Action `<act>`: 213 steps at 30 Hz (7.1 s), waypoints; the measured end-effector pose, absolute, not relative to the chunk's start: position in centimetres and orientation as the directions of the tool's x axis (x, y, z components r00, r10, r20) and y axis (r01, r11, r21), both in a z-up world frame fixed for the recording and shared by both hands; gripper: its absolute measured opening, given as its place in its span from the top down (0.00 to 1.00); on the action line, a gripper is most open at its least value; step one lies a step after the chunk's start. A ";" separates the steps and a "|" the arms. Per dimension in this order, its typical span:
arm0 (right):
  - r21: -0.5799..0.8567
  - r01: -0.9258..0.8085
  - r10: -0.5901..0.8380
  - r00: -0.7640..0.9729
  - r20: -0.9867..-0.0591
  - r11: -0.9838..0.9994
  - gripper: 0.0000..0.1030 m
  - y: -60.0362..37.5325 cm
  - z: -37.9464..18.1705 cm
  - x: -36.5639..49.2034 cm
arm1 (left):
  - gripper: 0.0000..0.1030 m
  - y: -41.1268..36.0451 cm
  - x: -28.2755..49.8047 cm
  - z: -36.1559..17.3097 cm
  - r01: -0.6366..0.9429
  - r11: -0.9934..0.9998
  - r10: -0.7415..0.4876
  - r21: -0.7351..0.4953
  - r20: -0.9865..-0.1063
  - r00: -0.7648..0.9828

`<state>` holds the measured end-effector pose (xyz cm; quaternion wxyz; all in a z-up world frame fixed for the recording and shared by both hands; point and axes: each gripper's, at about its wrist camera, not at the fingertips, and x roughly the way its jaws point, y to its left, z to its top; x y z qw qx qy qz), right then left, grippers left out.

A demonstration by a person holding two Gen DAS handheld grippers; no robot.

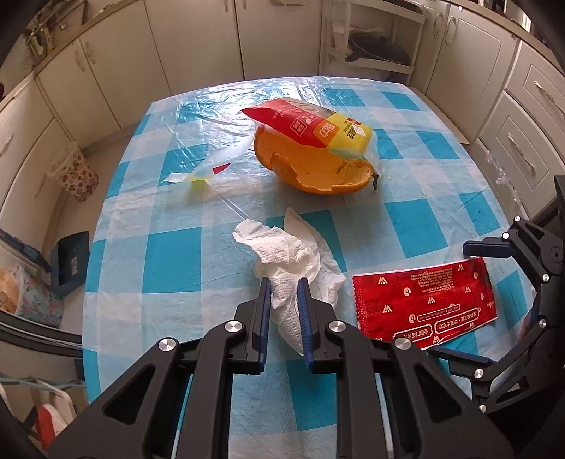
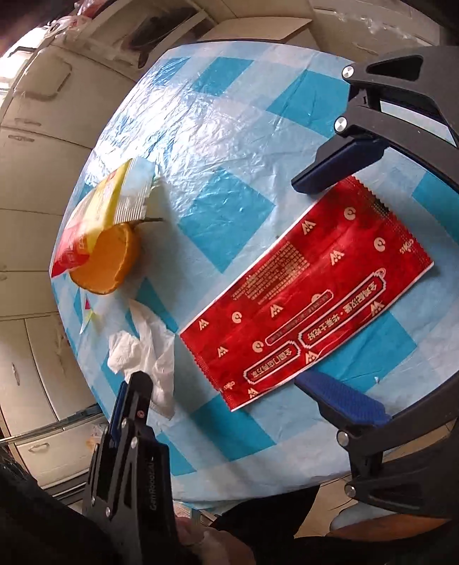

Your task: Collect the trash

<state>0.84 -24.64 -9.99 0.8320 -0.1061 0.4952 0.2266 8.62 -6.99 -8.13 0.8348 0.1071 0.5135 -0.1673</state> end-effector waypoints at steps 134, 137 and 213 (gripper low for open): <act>0.646 0.257 0.380 0.633 -0.675 0.719 0.15 -32.3 -7.4 10.8 | 0.18 -2.8 16.6 -9.3 0.078 0.952 -0.306 -0.297 -0.900 0.310; 0.668 0.277 0.407 0.614 -0.676 0.691 0.15 -32.1 -8.6 12.4 | 0.18 -3.9 17.4 -9.9 0.090 0.957 -0.290 -0.276 -0.908 0.303; 0.163 0.540 -0.213 0.566 -0.797 0.826 0.93 -50.2 -1.6 -13.5 | 0.95 -24.2 0.4 -4.0 0.751 0.653 -0.492 -0.101 -0.810 0.319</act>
